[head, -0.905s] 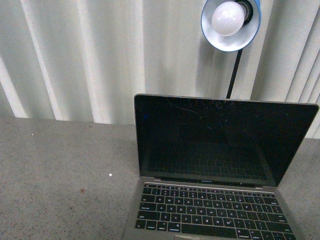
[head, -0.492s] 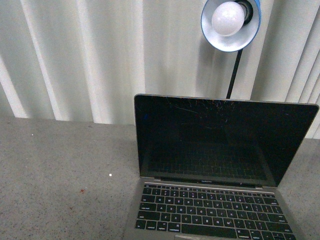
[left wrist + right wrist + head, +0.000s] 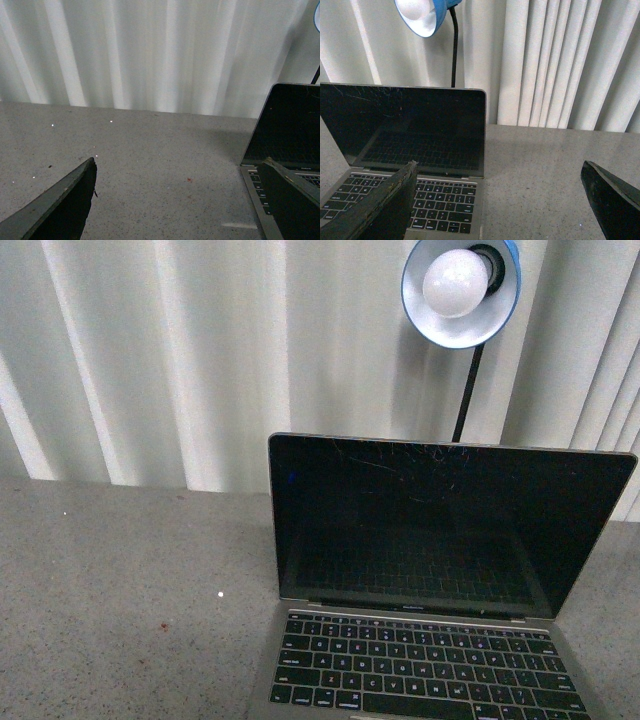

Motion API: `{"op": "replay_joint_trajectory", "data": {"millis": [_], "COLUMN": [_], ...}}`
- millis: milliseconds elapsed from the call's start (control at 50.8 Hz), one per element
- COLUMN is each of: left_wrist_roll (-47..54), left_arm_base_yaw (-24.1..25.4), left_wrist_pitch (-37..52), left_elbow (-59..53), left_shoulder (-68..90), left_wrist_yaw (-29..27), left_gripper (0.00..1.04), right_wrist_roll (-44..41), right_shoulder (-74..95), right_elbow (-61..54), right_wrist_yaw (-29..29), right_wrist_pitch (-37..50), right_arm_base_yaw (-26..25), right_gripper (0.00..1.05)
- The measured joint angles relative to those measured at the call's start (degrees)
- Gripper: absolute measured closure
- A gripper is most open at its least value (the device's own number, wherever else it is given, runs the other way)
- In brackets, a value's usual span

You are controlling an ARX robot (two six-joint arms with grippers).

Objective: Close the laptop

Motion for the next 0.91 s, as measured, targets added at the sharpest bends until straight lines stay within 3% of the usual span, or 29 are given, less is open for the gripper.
{"op": "replay_joint_trajectory", "data": {"millis": [315, 335, 354, 374, 413, 453, 492, 590, 748, 905], "left_wrist_roll": [-0.04, -0.72, -3.21, -6.60, -10.69, -12.72, -14.93, -17.16, -18.49, -17.49], "left_arm_base_yaw": [0.00, -0.63, -2.23, -3.93, -5.70, -6.34, -6.60, -6.78, -6.84, -6.84], "left_wrist_pitch": [-0.02, -1.05, -5.25, -9.18, -11.61, -11.47, -10.12, -5.16, 6.47, 22.73], "left_elbow": [0.02, 0.28, 1.60, 2.91, 3.72, 3.69, 3.69, 3.78, 4.46, 7.32], "left_shoulder": [0.00, 0.68, 2.45, 5.16, 9.62, 11.47, 13.20, 16.41, 25.40, 40.79], "left_wrist_yaw": [-0.07, -1.79, -7.10, -11.82, -17.70, -19.02, -19.08, -18.93, -17.90, -16.13], "left_gripper": [0.07, 0.07, 0.07, 0.07, 0.07, 0.07, 0.07, 0.07, 0.07, 0.07], "right_wrist_roll": [0.02, 0.02, 0.00, 0.22, 0.98, 1.14, 1.09, 0.81, -1.42, -5.70], "right_shoulder": [0.00, 0.00, 0.00, 0.44, 2.80, 5.38, 7.19, 12.15, 24.68, 41.46], "right_elbow": [0.00, 0.00, 0.00, 0.11, 1.22, 1.60, 1.66, 1.70, 3.87, 8.87], "right_wrist_yaw": [0.00, 0.00, -0.02, 1.92, 11.21, 16.81, 18.10, 16.55, 9.35, 3.50], "right_wrist_pitch": [0.00, 0.00, 0.00, -0.61, -3.04, -2.16, -0.76, 4.66, 19.28, 33.86], "right_arm_base_yaw": [0.00, 0.00, 0.00, 0.59, 3.30, 4.24, 4.09, 1.97, -4.13, -8.76], "right_gripper": [0.07, 0.07, 0.07, 0.07, 0.07, 0.07, 0.07, 0.07, 0.07, 0.07]}}
